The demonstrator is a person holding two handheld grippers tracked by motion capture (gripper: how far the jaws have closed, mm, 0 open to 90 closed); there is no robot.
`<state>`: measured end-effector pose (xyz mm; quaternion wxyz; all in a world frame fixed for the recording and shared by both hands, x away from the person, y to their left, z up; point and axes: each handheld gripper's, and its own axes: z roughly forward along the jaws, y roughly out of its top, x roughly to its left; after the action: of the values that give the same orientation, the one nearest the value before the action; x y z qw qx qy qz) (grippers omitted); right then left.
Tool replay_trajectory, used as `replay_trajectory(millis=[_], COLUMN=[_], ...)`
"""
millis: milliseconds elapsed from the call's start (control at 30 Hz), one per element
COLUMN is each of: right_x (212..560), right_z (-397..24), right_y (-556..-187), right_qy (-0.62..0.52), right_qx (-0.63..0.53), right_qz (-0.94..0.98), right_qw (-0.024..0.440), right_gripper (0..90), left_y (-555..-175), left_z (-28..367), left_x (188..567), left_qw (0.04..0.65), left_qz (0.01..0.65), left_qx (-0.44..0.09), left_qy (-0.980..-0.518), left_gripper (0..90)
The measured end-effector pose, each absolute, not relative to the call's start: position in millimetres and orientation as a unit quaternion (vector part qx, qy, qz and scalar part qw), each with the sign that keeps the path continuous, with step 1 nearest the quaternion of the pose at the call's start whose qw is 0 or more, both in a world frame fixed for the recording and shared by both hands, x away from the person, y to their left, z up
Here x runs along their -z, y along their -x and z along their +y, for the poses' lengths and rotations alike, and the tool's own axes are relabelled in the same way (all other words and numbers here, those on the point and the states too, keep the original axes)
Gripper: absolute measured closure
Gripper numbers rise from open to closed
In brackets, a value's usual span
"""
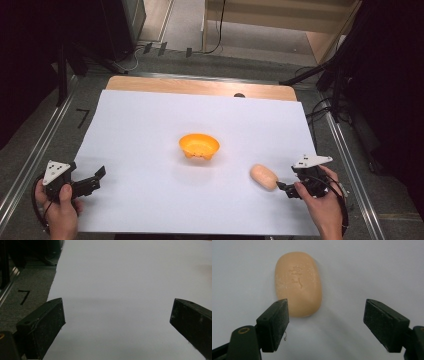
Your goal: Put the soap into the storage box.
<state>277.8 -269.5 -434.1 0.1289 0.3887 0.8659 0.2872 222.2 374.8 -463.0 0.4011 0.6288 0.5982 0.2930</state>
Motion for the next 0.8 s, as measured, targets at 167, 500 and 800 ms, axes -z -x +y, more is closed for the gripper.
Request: replay_trajectory(millis=[167,500,800], right_x=[432,432,441], right_z=[-257,-234,-215], right_y=[-285,-298,-309], right_qy=[-0.376,-0.361,-0.351], right_qx=[-0.271,-0.245,-0.196], right_qz=[0.879,0.896,0.914], right_qw=[0.114,0.082,0.048], right_gripper=[21.2,20.3,19.7], left_y=[-222,-222,-222], left_z=[375,375,375], left_x=[463,463,463], left_qw=[0.401,0.400,0.400], left_qz=[0.598,0.598,0.598], left_qx=[-0.293,-0.293,-0.293], left_qy=[-0.629,-0.629,-0.629], left_gripper=[0.1,0.1,0.2])
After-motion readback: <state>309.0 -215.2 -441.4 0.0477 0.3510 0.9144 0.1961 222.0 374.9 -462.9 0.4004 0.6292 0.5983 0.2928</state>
